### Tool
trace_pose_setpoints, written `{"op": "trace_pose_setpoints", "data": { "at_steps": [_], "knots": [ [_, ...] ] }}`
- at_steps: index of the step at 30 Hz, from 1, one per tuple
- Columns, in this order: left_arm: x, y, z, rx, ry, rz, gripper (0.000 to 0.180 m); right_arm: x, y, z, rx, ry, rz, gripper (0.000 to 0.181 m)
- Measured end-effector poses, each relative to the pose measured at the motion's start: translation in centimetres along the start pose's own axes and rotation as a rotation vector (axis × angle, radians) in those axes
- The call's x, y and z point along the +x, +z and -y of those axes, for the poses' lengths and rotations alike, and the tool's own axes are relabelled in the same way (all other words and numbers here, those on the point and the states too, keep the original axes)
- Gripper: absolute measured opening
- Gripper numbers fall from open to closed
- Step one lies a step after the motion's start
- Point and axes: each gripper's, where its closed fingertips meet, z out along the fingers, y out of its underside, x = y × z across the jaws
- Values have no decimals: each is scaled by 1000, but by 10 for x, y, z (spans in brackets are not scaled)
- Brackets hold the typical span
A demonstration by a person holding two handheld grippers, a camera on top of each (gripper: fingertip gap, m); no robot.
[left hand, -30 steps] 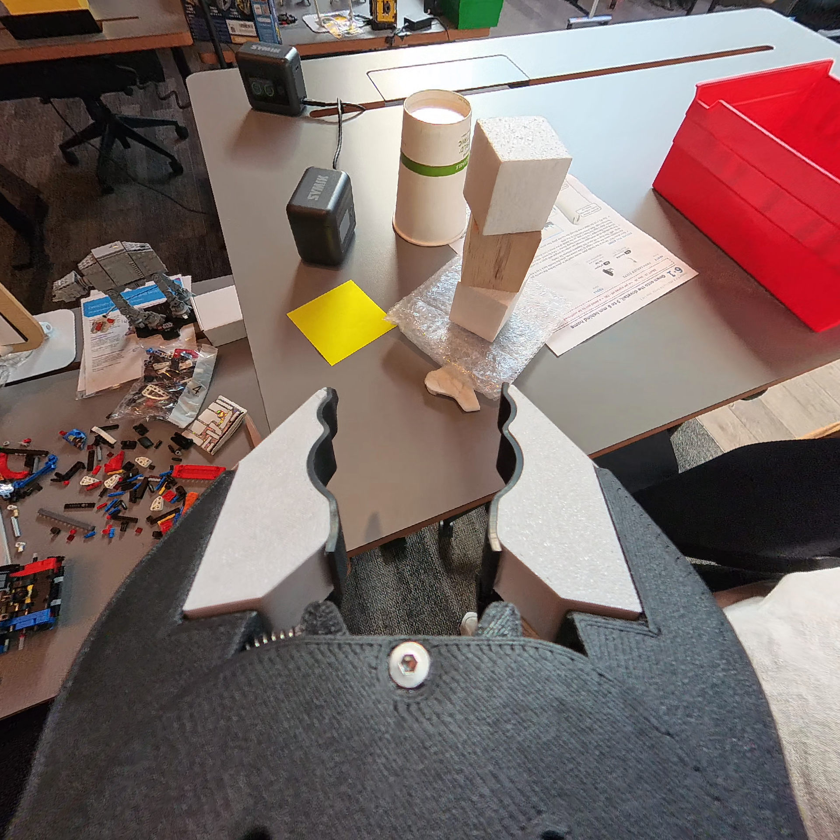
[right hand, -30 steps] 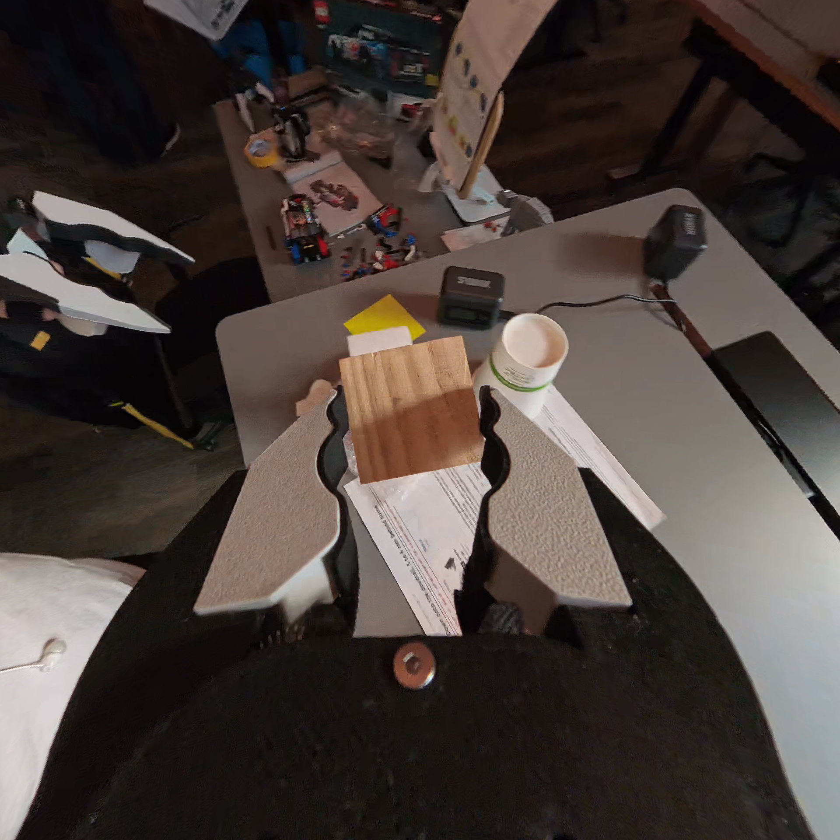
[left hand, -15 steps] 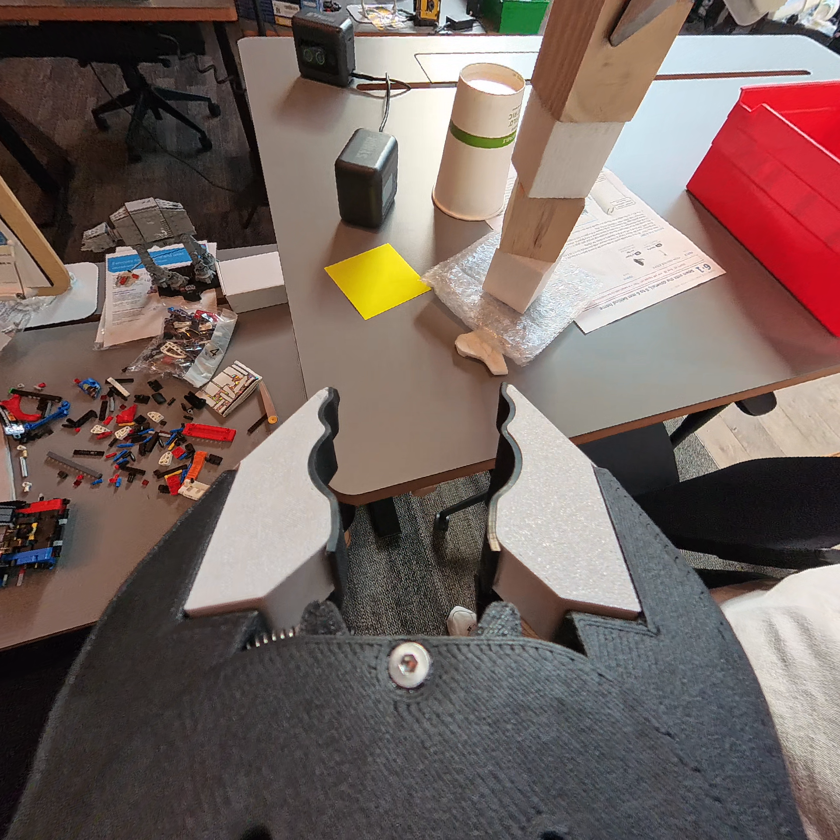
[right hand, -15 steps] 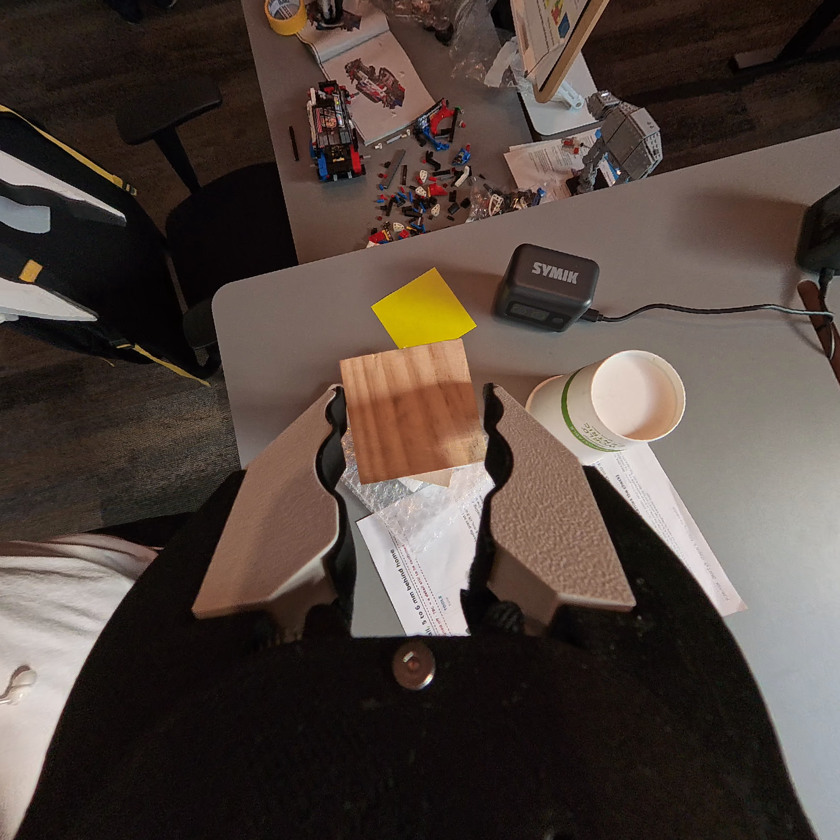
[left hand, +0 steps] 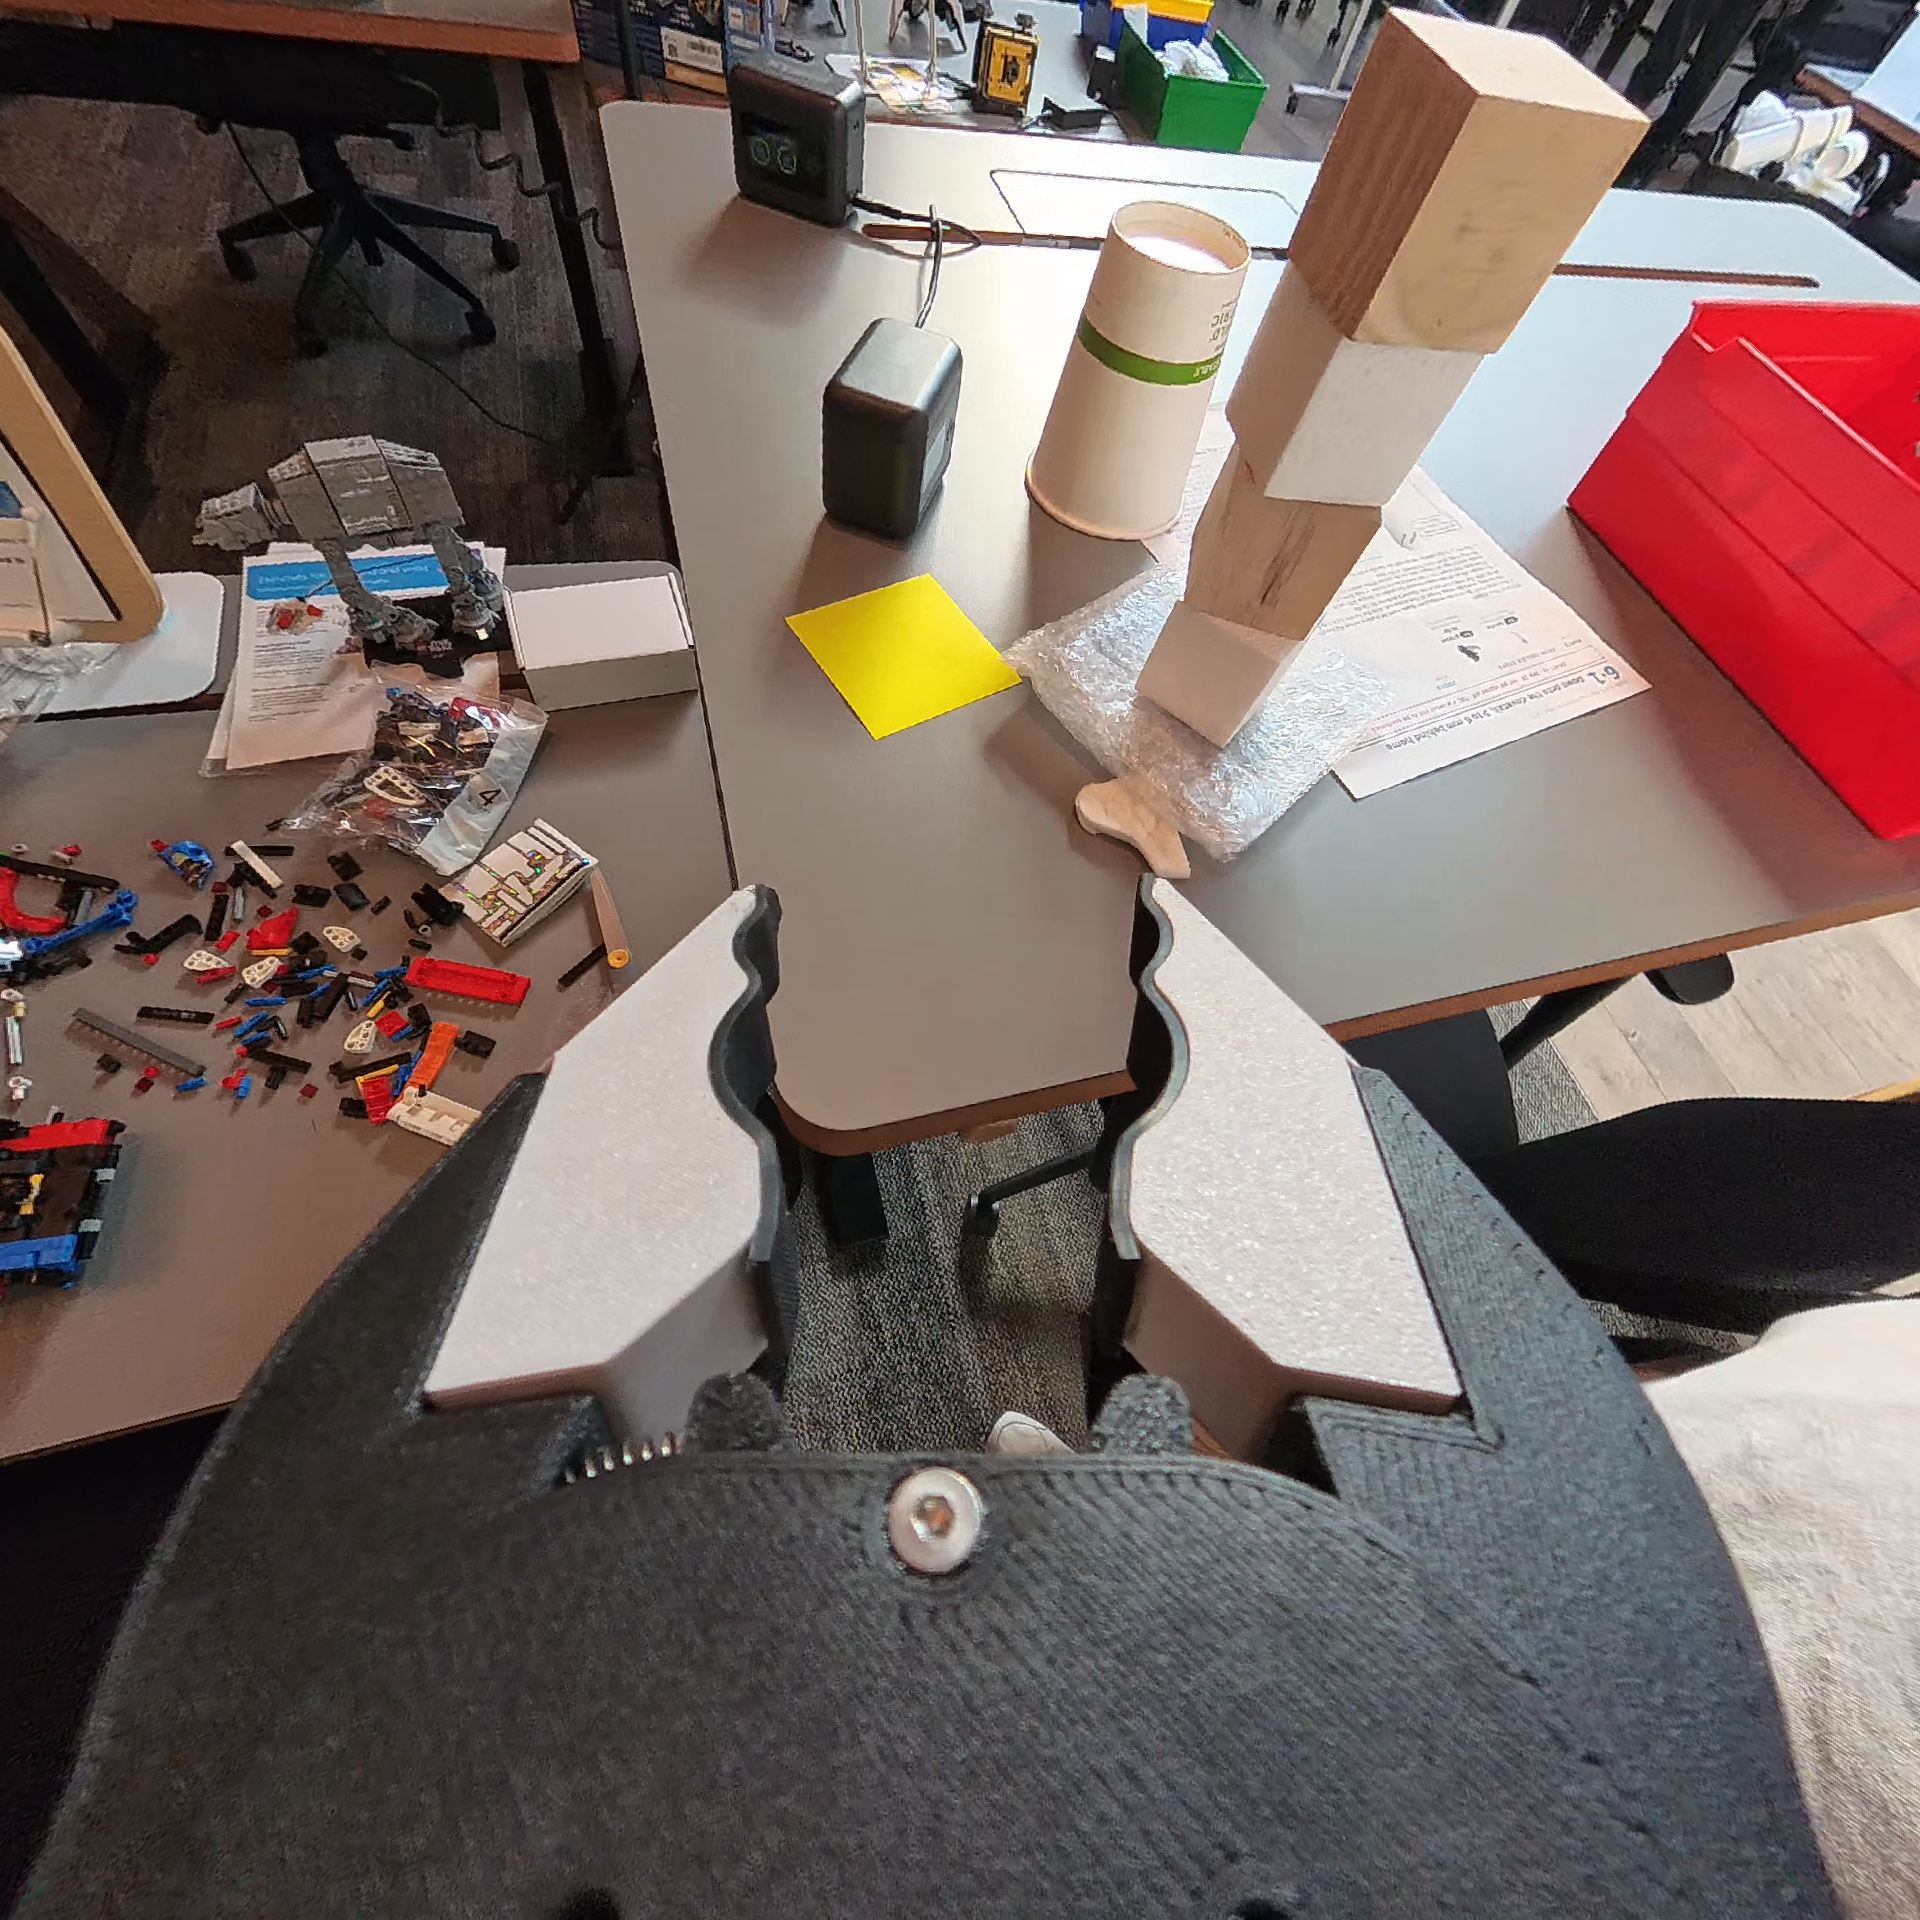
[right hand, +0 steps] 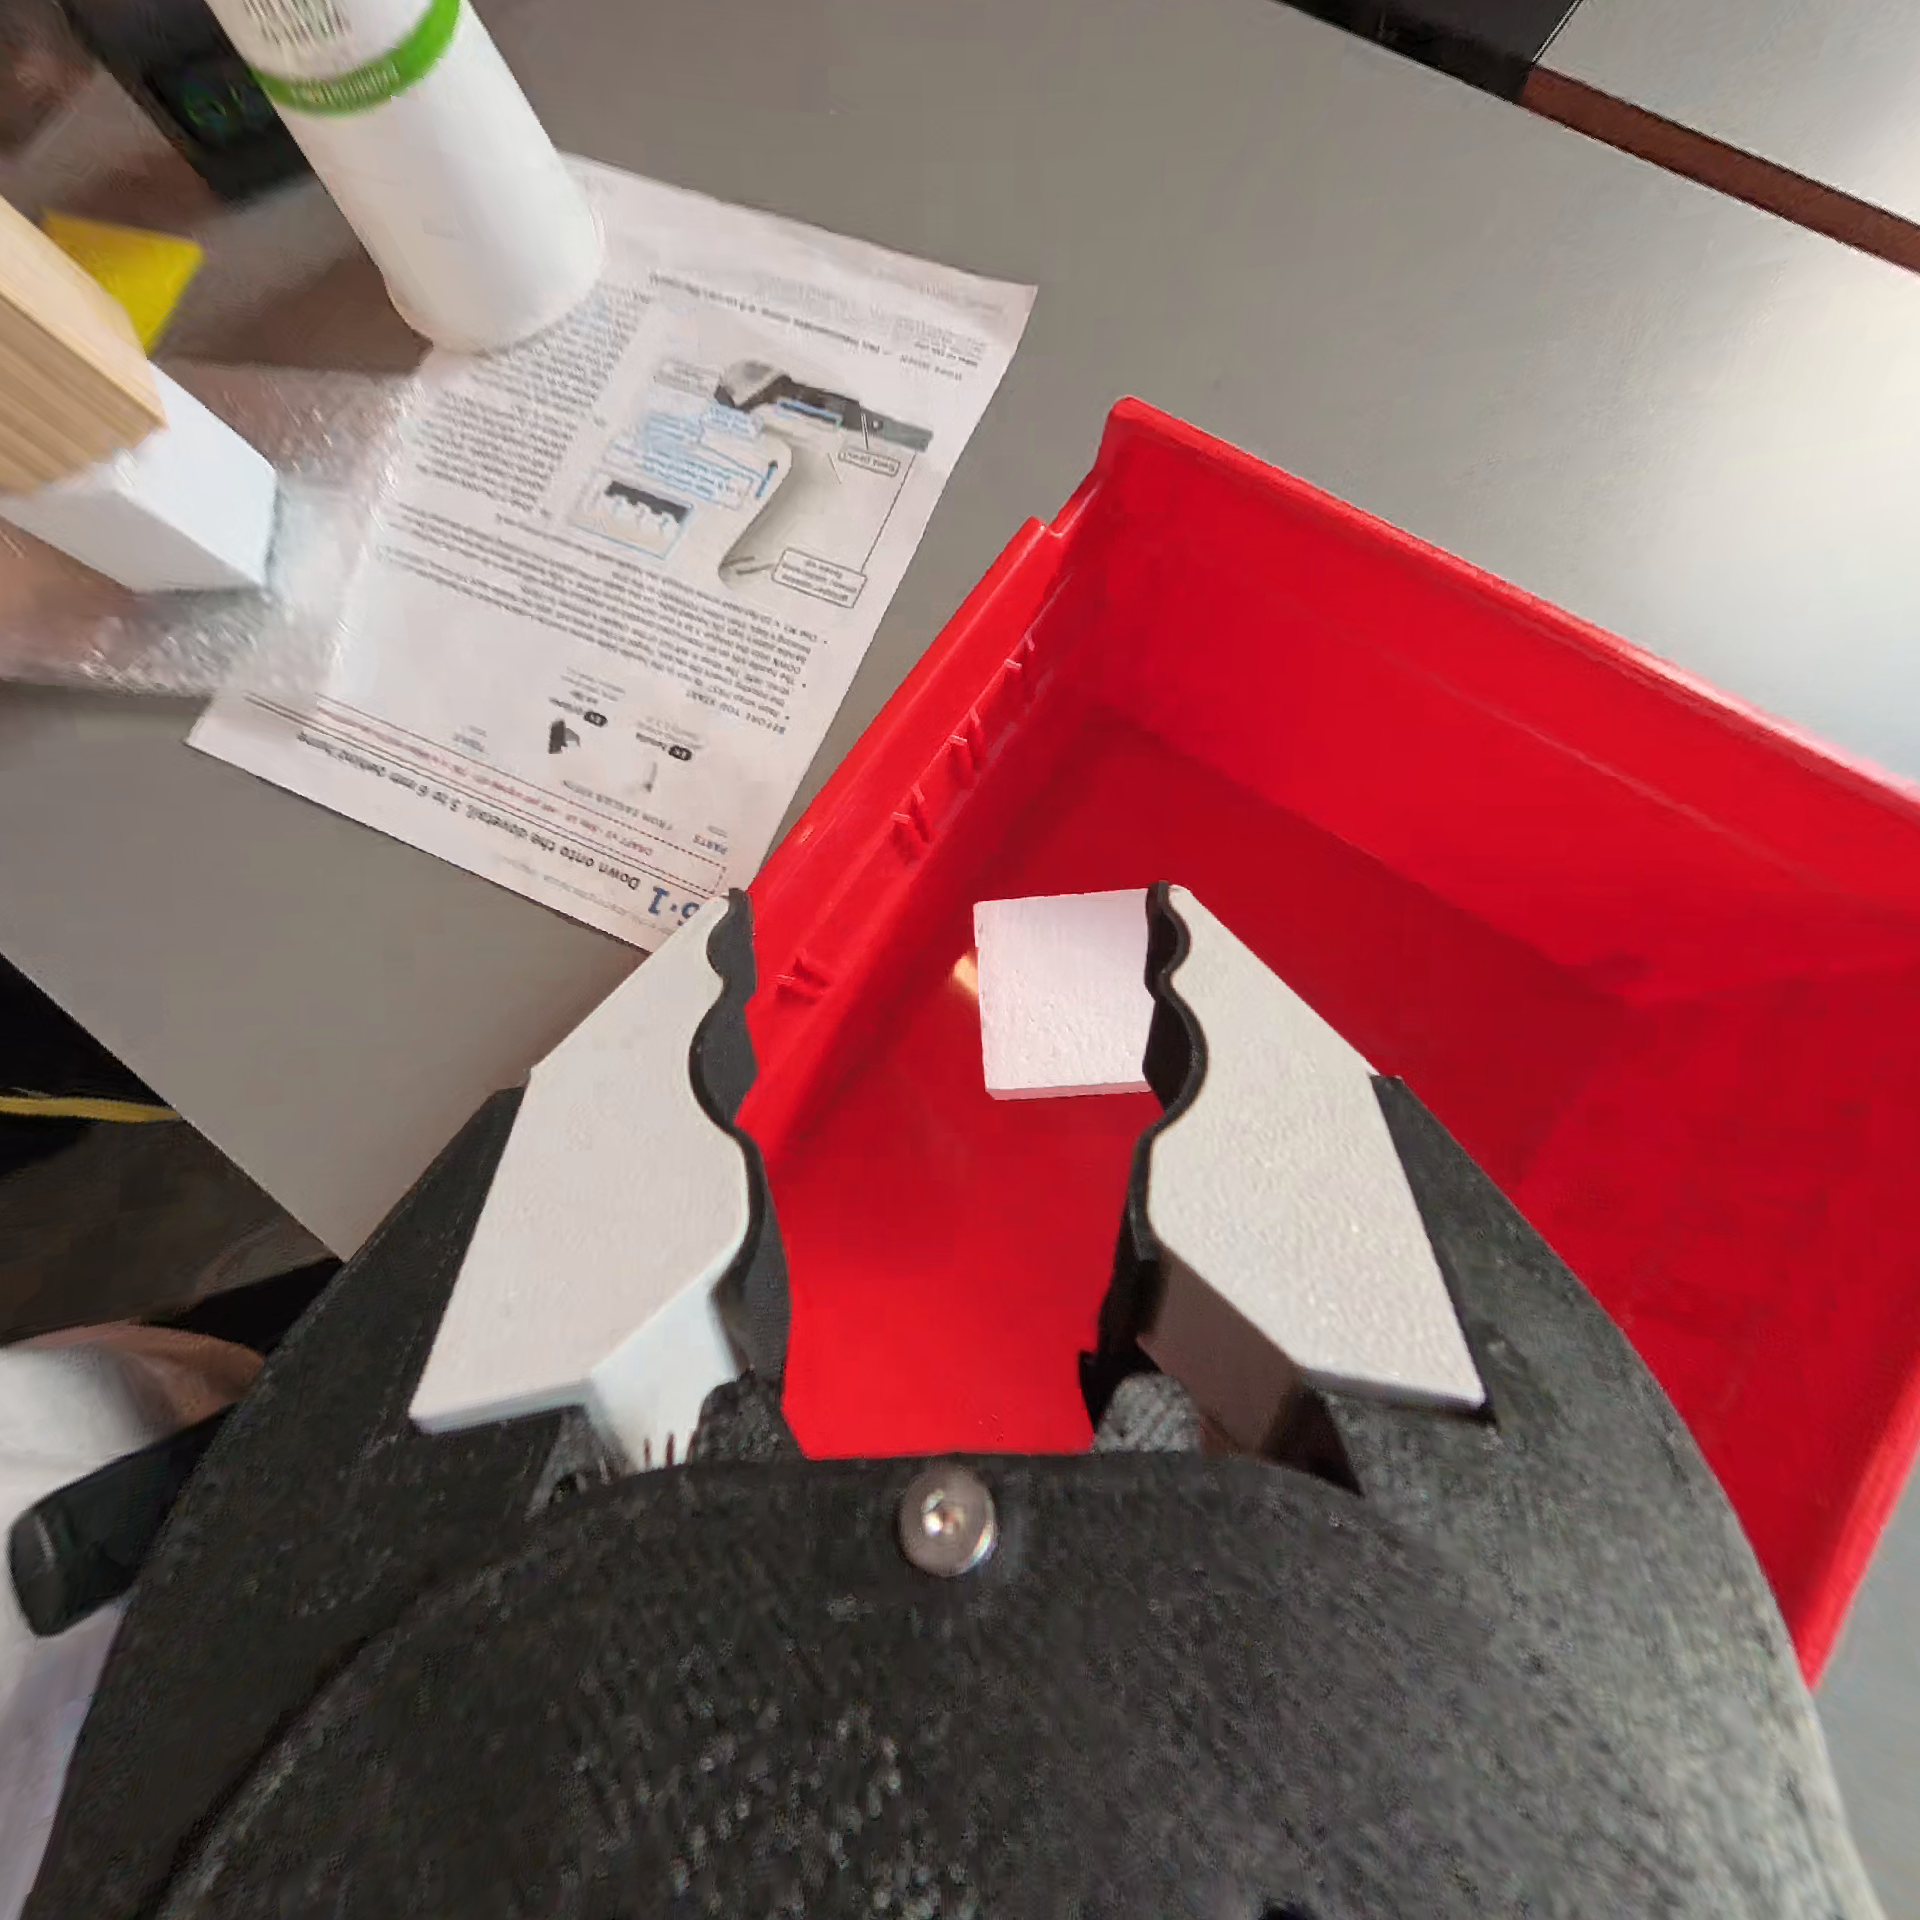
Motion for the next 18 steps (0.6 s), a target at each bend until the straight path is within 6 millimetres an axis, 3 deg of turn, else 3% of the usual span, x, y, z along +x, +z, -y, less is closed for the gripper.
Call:
{"op": "trace_pose_setpoints", "data": {
  "at_steps": [3, 6, 10, 11, 12, 15, 16, 18],
  "knots": [
    [4, 6, 16, 0, 43, 5, 68, 19, -2, -7, 36, -33, -67, 76],
    [17, 13, 32, 15, 91, -19, 68, 18, -4, -3, 111, -11, -39, 72],
    [29, 26, 34, -16, 129, -31, 69, 38, 29, -43, -61, -20, -101, 85],
    [30, 29, 34, -23, 132, -34, 69, 37, 37, -51, -107, -35, -89, 81],
    [31, 31, 34, -27, 135, -36, 69, 35, 42, -55, -139, -62, -79, 57],
    [30, 31, 34, -26, 141, -23, 69, 37, 35, -44, -163, -102, -129, 56],
    [28, 30, 33, -22, 139, -17, 69, 41, 24, -32, -149, -108, -179, 56],
    [24, 24, 33, -15, 128, -7, 68, 41, -11, 16, -38, -116, -284, 55]
  ]
}}
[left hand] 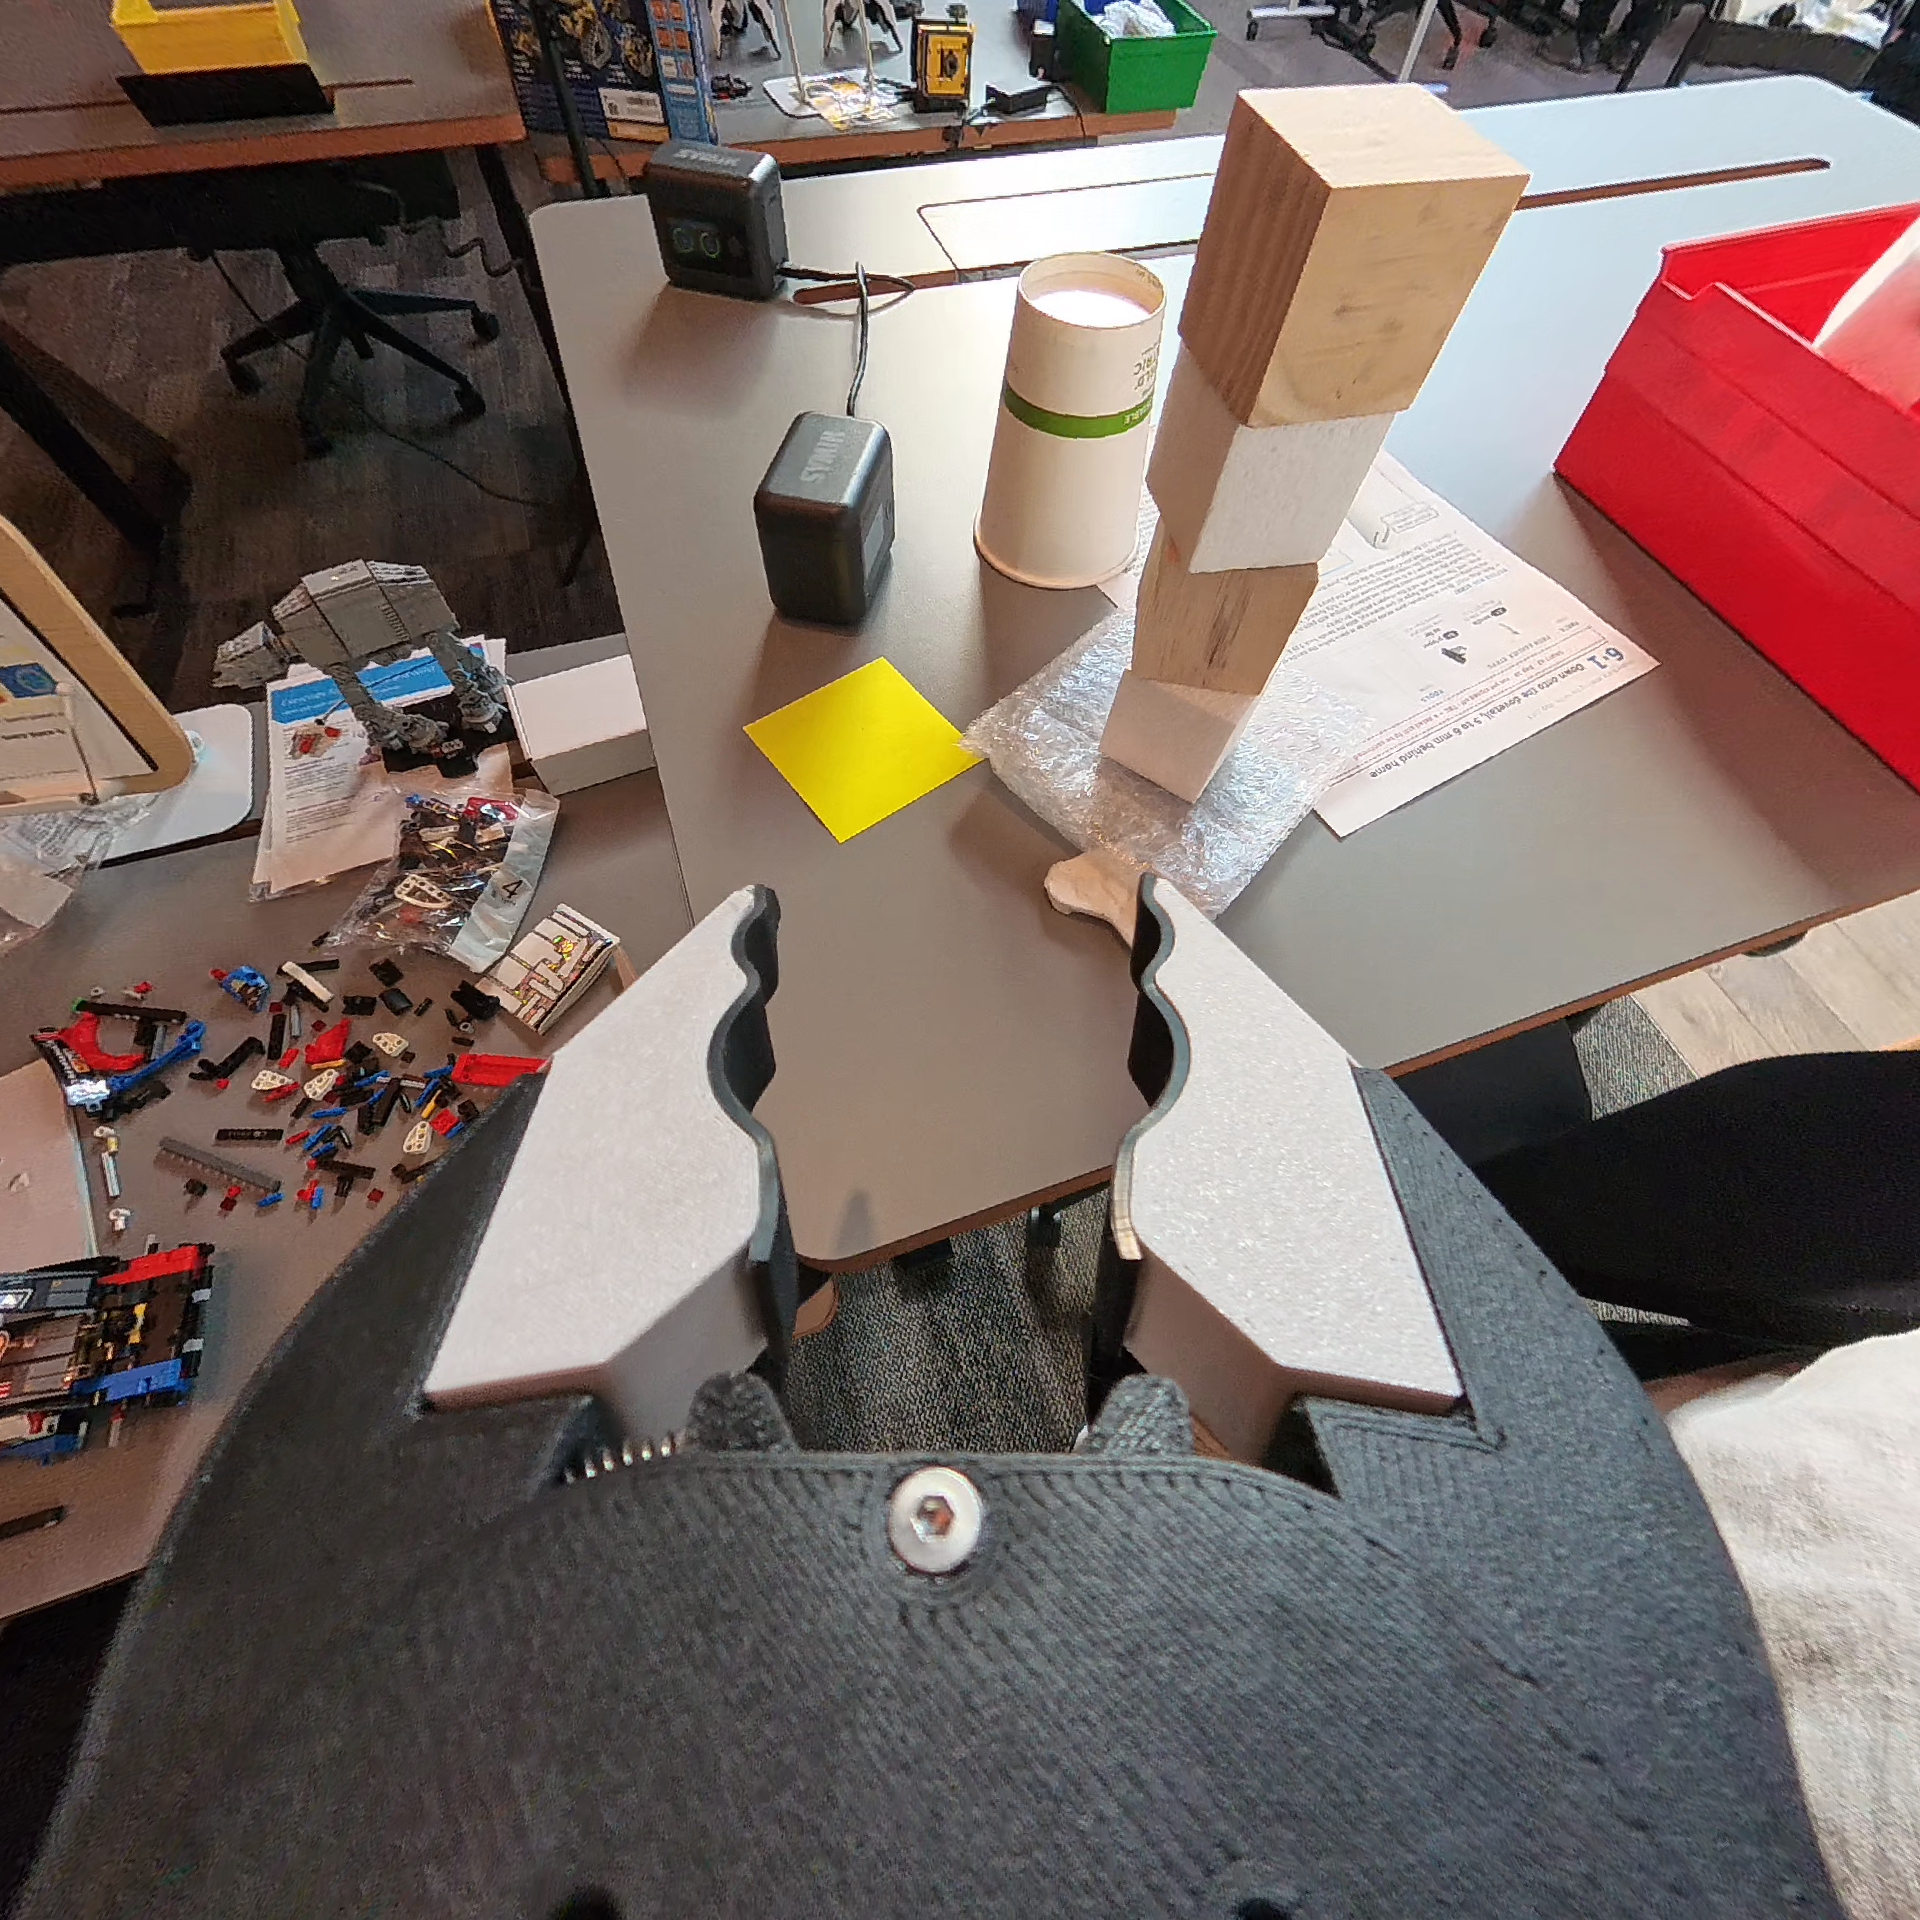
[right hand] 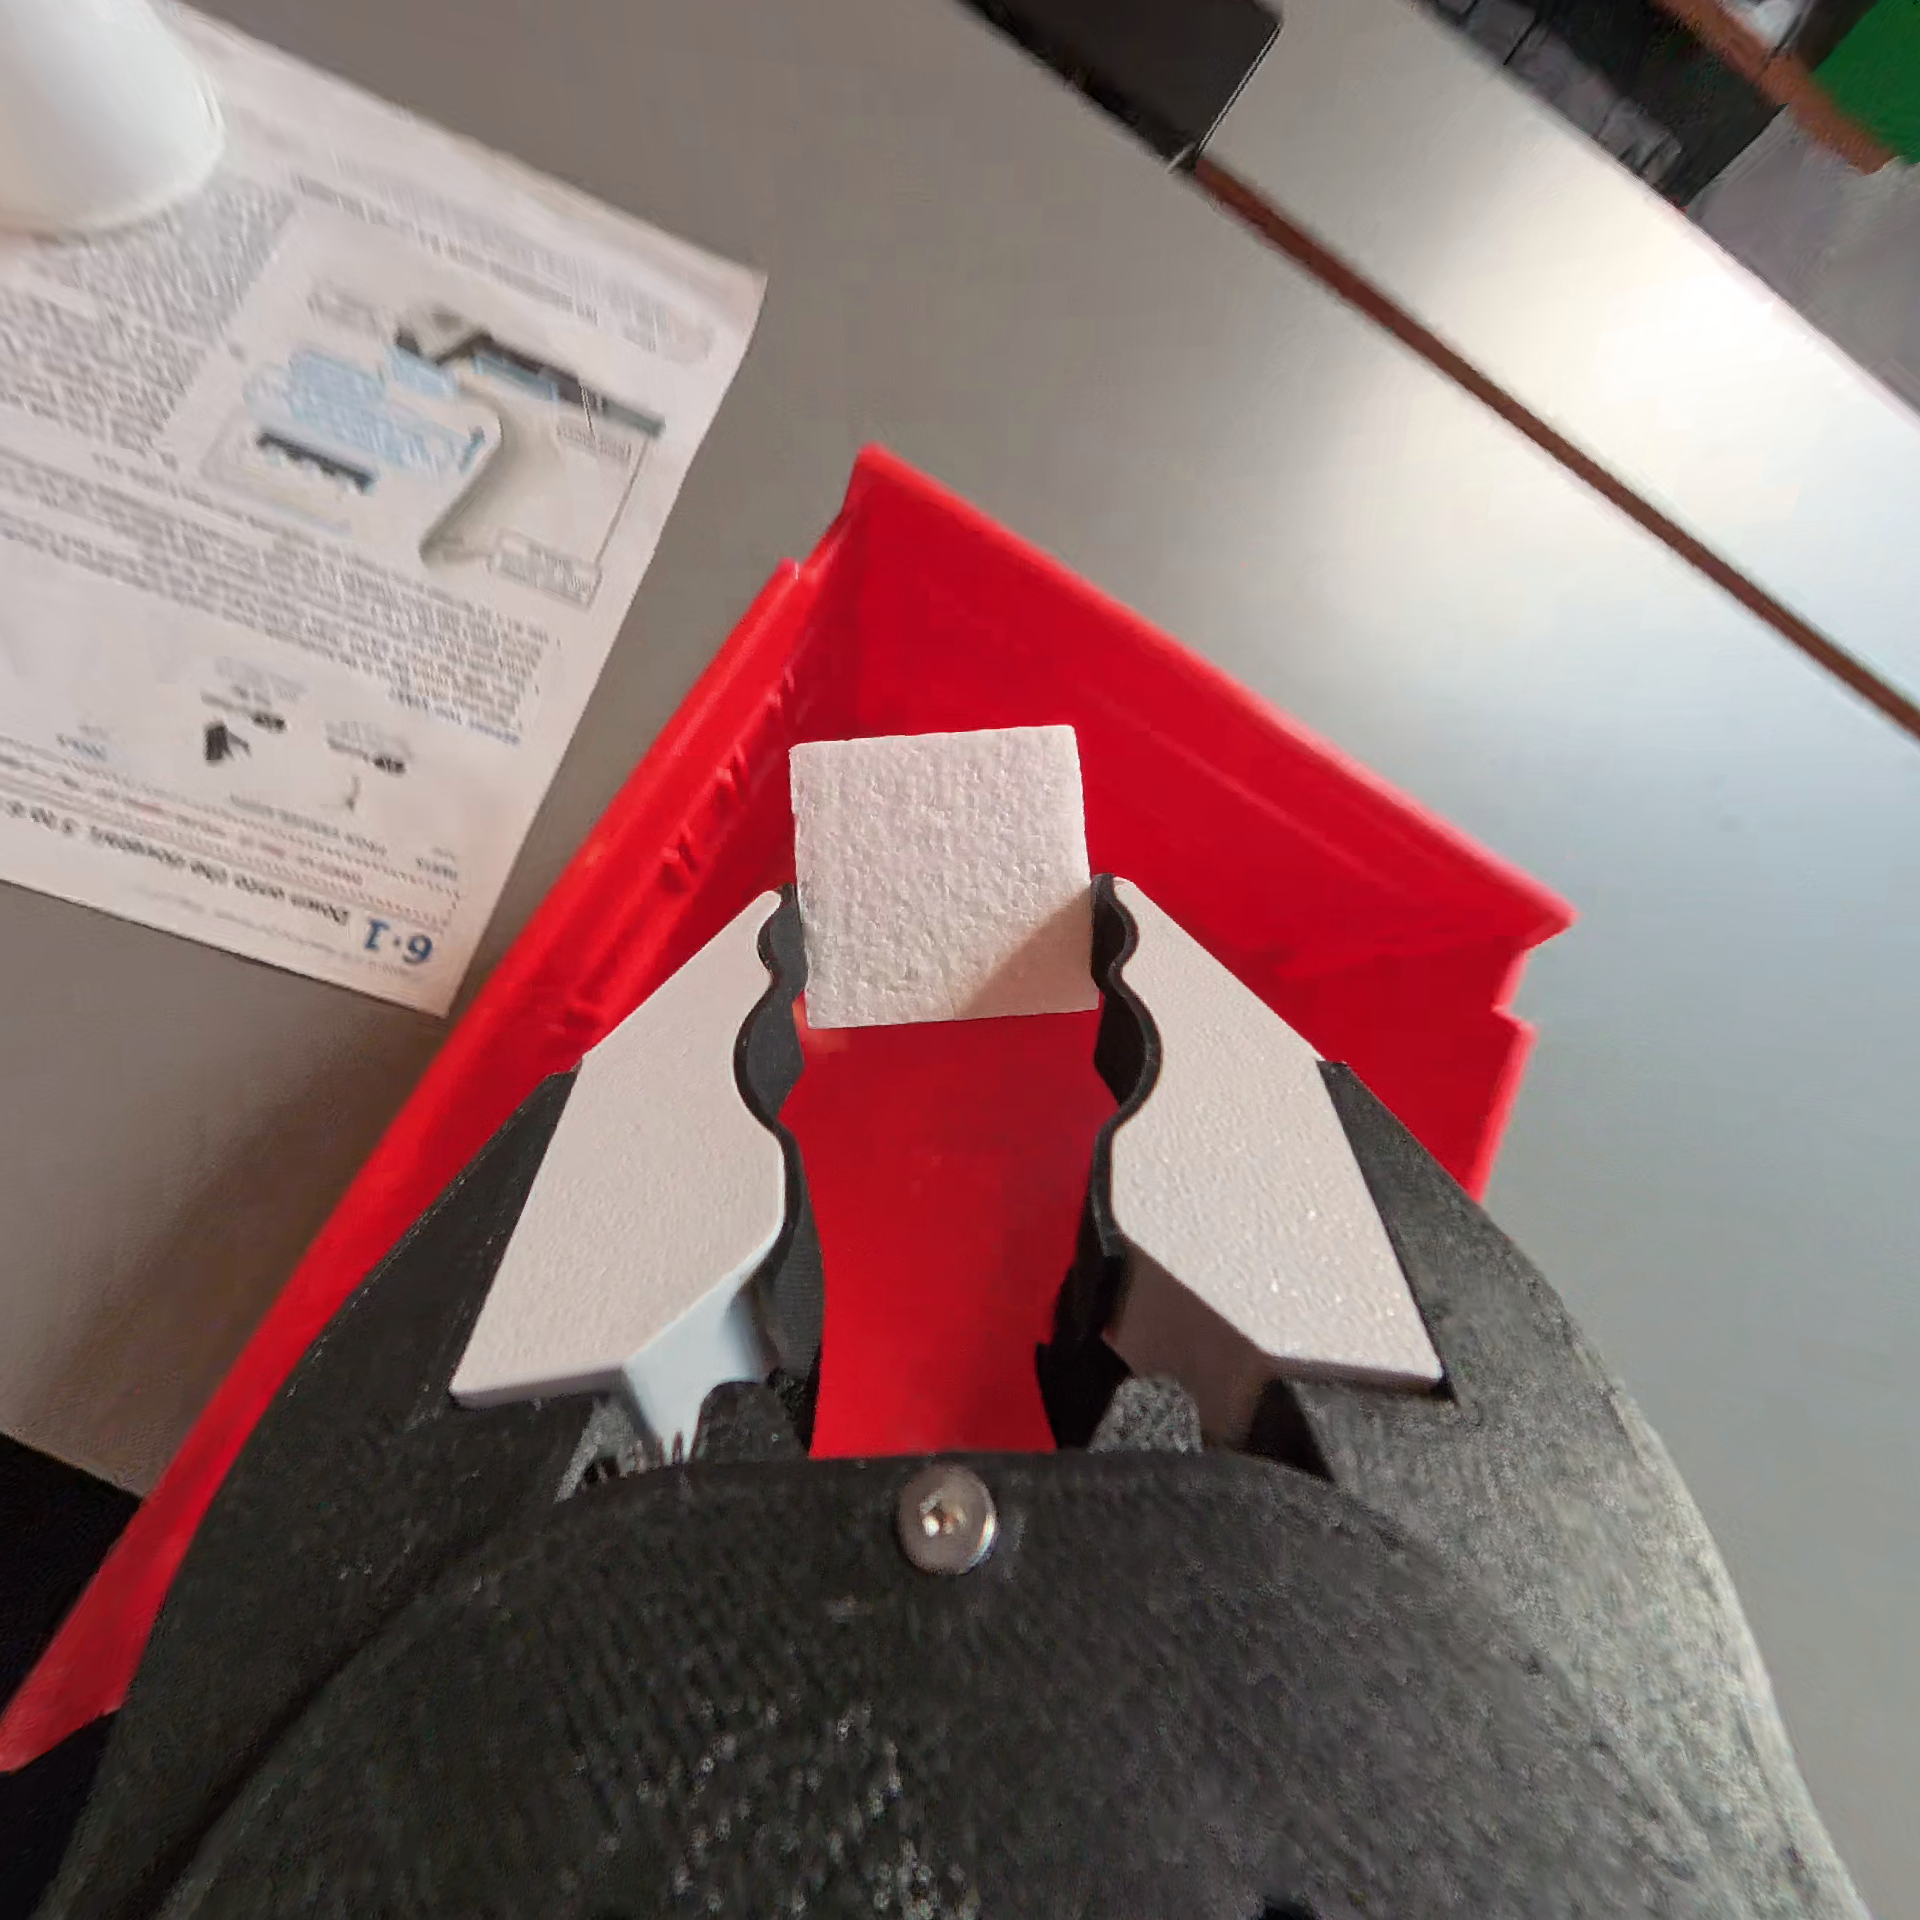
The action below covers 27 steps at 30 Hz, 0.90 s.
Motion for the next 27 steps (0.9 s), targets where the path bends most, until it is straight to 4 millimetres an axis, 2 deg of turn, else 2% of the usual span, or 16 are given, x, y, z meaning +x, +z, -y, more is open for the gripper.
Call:
{"op": "trace_pose_setpoints", "data": {
  "at_steps": [1, 2, 3, 4, 5, 6, 8, 9, 11, 13, 15, 20, 22, 23, 25, 27],
  "knots": [
    [-2, -3, -2, 2, -7, 4, 67, -1, -24, 35, 84, -2, -29, 55],
    [-3, -5, -3, 2, -13, 6, 67, -14, -49, 76, 194, -22, -6, 54],
    [-4, -7, -4, 3, -18, 8, 67, -40, -72, 118, 304, -47, 64, 54],
    [-5, -9, -5, 4, -23, 11, 67, -76, -92, 155, 393, -78, 180, 54],
    [-5, -10, -6, 7, -27, 13, 67, -119, -108, 184, 442, -108, 321, 54],
    [-5, -10, -7, 11, -31, 12, 67, -162, -116, 205, 448, -141, 456, 54],
    [-2, -11, -6, 20, -37, 1, 67, -232, -115, 227, 403, -260, 596, 55],
    [0, -11, -6, 20, -36, -3, 67, -256, -106, 233, 364, -315, 617, 55],
    [0, -13, -11, 11, -34, -1, 68, -287, -84, 238, 286, -390, 623, 55],
    [-2, -17, -16, 1, -40, 6, 68, -304, -64, 237, 202, -413, 645, 55],
    [-3, -23, -22, -2, -49, 12, 68, -315, -55, 234, 148, -421, 675, 55],
    [-8, -31, -37, -14, -85, 25, 68, -317, -46, 233, 120, -441, 648, 55],
    [-8, -31, -38, -20, -86, 25, 68, -317, -39, 225, 60, -444, 647, 56],
    [-8, -31, -39, -22, -84, 25, 68, -315, -36, 225, 56, -452, 619, 64],
    [-7, -30, -36, -16, -83, 24, 71, -306, -45, 228, 108, -467, 564, 83],
    [-6, -29, -32, 0, -96, 14, 74, -299, -75, 222, 217, -477, 548, 87]
  ]
}}
